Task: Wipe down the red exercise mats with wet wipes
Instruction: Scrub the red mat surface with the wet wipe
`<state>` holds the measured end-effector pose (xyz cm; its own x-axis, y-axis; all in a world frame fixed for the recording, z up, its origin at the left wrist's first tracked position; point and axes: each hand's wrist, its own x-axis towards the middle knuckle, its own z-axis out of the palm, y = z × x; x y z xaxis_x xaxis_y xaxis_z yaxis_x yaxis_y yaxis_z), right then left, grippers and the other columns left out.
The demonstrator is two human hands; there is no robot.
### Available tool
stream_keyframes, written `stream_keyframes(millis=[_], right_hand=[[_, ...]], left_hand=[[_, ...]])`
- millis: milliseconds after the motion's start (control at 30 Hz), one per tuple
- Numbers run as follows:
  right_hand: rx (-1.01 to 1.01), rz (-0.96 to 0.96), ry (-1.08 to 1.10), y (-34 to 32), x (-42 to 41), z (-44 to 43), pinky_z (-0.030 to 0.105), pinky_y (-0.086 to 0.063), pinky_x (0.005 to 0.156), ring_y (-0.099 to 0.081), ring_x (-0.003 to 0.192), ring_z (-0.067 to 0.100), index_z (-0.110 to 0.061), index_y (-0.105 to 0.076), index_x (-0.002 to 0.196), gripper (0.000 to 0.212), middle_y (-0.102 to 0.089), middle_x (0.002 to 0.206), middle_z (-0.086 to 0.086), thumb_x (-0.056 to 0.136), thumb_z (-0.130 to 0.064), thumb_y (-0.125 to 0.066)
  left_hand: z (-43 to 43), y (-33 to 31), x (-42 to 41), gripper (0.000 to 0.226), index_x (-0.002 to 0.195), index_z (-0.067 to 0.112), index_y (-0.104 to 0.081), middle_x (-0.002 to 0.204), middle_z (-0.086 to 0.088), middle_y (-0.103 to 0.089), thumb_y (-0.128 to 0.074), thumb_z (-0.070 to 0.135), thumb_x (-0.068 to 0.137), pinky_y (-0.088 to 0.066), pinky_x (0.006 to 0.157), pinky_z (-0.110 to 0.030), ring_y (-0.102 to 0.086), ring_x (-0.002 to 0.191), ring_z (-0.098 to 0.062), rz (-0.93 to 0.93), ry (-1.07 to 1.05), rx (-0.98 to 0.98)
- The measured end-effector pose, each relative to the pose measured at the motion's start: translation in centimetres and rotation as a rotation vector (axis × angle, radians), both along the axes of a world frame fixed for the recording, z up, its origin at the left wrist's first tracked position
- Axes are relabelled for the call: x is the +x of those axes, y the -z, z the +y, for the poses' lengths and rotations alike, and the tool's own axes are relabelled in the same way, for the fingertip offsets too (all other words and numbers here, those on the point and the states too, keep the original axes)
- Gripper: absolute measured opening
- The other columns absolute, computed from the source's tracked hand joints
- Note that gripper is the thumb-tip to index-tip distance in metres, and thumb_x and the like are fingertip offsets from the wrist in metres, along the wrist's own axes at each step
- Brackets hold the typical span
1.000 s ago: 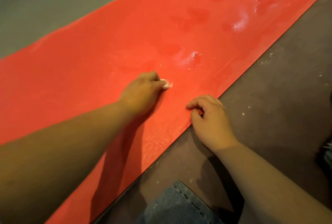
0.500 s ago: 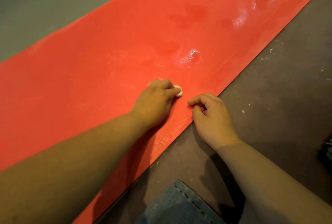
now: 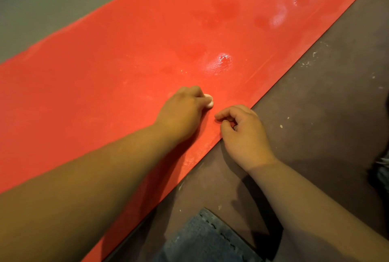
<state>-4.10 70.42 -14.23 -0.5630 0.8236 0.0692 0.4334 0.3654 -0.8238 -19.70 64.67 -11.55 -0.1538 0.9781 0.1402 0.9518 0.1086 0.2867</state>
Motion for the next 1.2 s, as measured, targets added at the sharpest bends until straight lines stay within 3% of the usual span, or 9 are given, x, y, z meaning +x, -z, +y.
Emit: stream_keyframes(millis=[100,267,467,600,667,800,967,1067,1200], right_hand=[[-0.006,0.001,-0.002,0.1,0.1,0.0,0.031,-0.048,0.082,-0.051,0.091,0.006,-0.030,-0.065,0.082,0.024,-0.057,0.089,-0.018,0.079,-0.015,-0.046],[-0.005,0.011,0.007,0.1,-0.4,0.0,0.035,-0.049,0.083,-0.053,0.094,0.009,-0.032,-0.064,0.081,0.026,-0.058,0.089,-0.017,0.080,-0.013,-0.046],[-0.041,0.134,0.166,-0.4,-0.5,-0.1,0.042,-0.052,0.078,-0.058,0.082,0.010,-0.032,-0.062,0.094,0.029,-0.053,0.100,-0.011,0.076,-0.017,-0.045],[0.057,0.140,0.201,-1.3,-1.3,1.4,0.039,-0.043,0.100,-0.051,0.114,0.016,-0.025,-0.058,0.121,0.038,-0.048,0.126,-0.002,0.084,-0.023,-0.053],[0.139,-0.002,0.024,-1.6,-3.5,2.0,0.031,-0.038,0.101,-0.048,0.117,0.022,-0.019,-0.062,0.121,0.033,-0.053,0.125,0.004,0.090,-0.028,-0.058],[0.183,-0.202,-0.169,-1.8,-7.3,1.9,0.021,-0.034,0.075,-0.052,0.092,0.018,-0.009,-0.067,0.104,0.025,-0.055,0.103,0.004,0.090,-0.029,-0.060],[0.332,-0.289,-0.414,-2.1,-5.2,1.4,0.031,-0.038,0.072,-0.053,0.086,0.025,-0.011,-0.064,0.088,0.008,-0.059,0.089,0.005,0.083,-0.017,-0.062],[0.371,-0.320,-0.249,-2.2,-5.0,4.5,0.032,-0.039,0.084,-0.053,0.096,0.032,-0.007,-0.070,0.095,0.019,-0.061,0.098,0.013,0.081,-0.005,-0.056],[0.229,-0.323,-0.002,-2.5,-8.2,5.4,0.025,-0.037,0.083,-0.054,0.102,0.028,-0.006,-0.072,0.095,0.019,-0.057,0.109,0.014,0.087,-0.015,-0.056]], left_hand=[[-1.3,-0.5,-4.0,0.036,0.102,0.019,-0.073,0.096,-0.011,-0.066,-0.041,0.032,0.092,-0.049,0.075,-0.036,-0.061,0.089,-0.034,0.134,0.068,-0.053],[0.6,-0.2,-8.4,0.025,0.110,0.010,-0.071,0.108,-0.019,-0.059,-0.051,0.016,0.095,-0.042,0.086,-0.038,-0.055,0.104,-0.039,0.134,-0.531,-0.091],[3.4,0.3,3.4,0.025,0.117,0.019,-0.060,0.119,-0.008,-0.058,-0.047,0.020,0.095,-0.028,0.076,-0.028,-0.050,0.109,-0.031,0.007,-0.187,-0.103],[-0.7,-1.8,-0.2,0.042,0.141,0.023,-0.044,0.141,-0.004,-0.050,-0.047,0.023,0.099,-0.029,0.091,-0.015,-0.051,0.122,-0.023,-0.258,-0.158,-0.061],[-3.8,-2.0,-3.1,0.047,0.142,0.022,-0.044,0.145,-0.002,-0.046,-0.054,0.020,0.095,-0.030,0.099,-0.018,-0.053,0.123,-0.021,-0.219,-0.205,-0.070],[-9.3,-0.9,-7.8,0.054,0.145,0.014,-0.039,0.154,-0.009,-0.030,-0.054,0.027,0.095,-0.020,0.114,-0.030,-0.034,0.139,-0.025,-0.073,-0.380,-0.266],[-12.5,1.6,-8.0,0.057,0.150,0.023,-0.028,0.159,-0.004,-0.018,-0.021,0.047,0.099,-0.019,0.117,-0.042,-0.023,0.144,-0.025,0.080,-0.395,-0.306],[-12.4,2.1,-8.5,0.057,0.152,0.030,-0.017,0.161,0.002,-0.008,-0.024,0.047,0.098,-0.013,0.117,-0.040,-0.014,0.146,-0.021,0.093,-0.416,-0.337],[-12.3,2.2,-8.5,0.057,0.152,0.031,-0.012,0.161,0.003,-0.002,-0.025,0.046,0.098,-0.009,0.117,-0.038,-0.009,0.147,-0.018,0.110,-0.414,-0.342]])
